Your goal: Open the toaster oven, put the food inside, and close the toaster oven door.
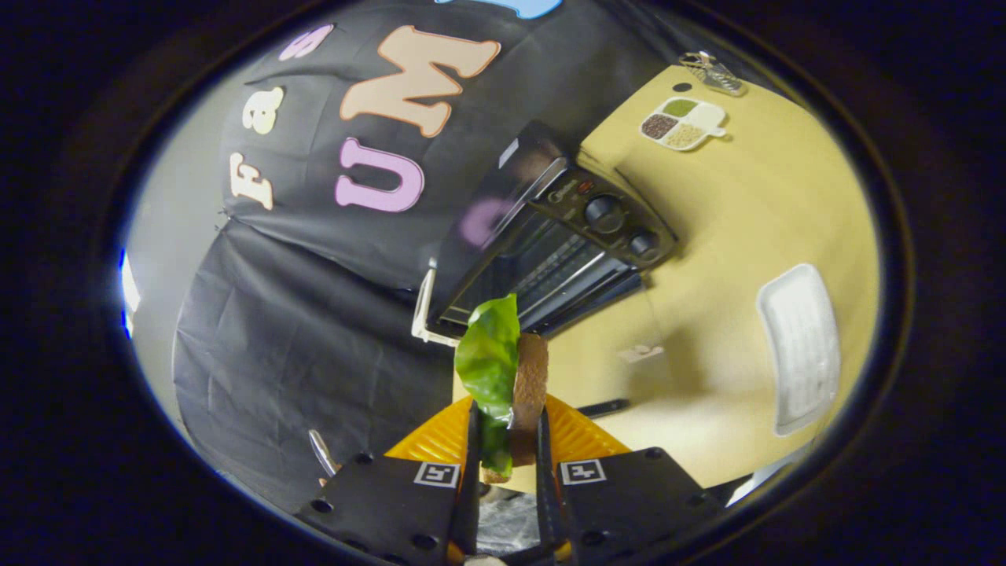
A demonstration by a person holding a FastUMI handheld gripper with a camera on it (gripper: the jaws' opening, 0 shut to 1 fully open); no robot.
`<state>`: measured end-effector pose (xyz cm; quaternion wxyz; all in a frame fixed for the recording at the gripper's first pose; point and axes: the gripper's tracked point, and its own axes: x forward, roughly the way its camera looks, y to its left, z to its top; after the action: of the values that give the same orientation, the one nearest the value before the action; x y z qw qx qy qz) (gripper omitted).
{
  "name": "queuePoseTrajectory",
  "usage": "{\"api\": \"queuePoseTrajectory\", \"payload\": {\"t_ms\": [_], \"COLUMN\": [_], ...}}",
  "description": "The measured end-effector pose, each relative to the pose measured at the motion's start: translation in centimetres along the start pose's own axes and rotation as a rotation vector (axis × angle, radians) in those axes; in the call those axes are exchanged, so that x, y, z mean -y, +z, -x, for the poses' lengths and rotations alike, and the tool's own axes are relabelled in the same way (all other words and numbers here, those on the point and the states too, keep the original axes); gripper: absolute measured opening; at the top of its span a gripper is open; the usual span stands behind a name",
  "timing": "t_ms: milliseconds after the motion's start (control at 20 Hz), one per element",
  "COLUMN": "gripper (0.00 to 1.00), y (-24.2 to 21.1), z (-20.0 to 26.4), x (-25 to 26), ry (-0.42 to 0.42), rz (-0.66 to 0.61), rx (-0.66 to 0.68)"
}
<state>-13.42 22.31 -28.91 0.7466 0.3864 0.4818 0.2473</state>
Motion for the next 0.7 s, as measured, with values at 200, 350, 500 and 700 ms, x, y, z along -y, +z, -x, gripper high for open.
{"api": "queuePoseTrajectory", "payload": {"t_ms": [200, 350, 500, 700], "gripper": [0.32, 0.32, 0.32, 0.32], "y": [-0.3, 0.1, 1.5, 3.5], "z": [-3.7, -6.5, -8.7, -11.8], "x": [-0.5, -0.2, -0.1, 0.4], "ry": [0.060, 0.067, 0.078, 0.059], "rz": [-0.062, -0.100, -0.122, -0.139], "rx": [0.057, 0.100, 0.166, 0.221]}}
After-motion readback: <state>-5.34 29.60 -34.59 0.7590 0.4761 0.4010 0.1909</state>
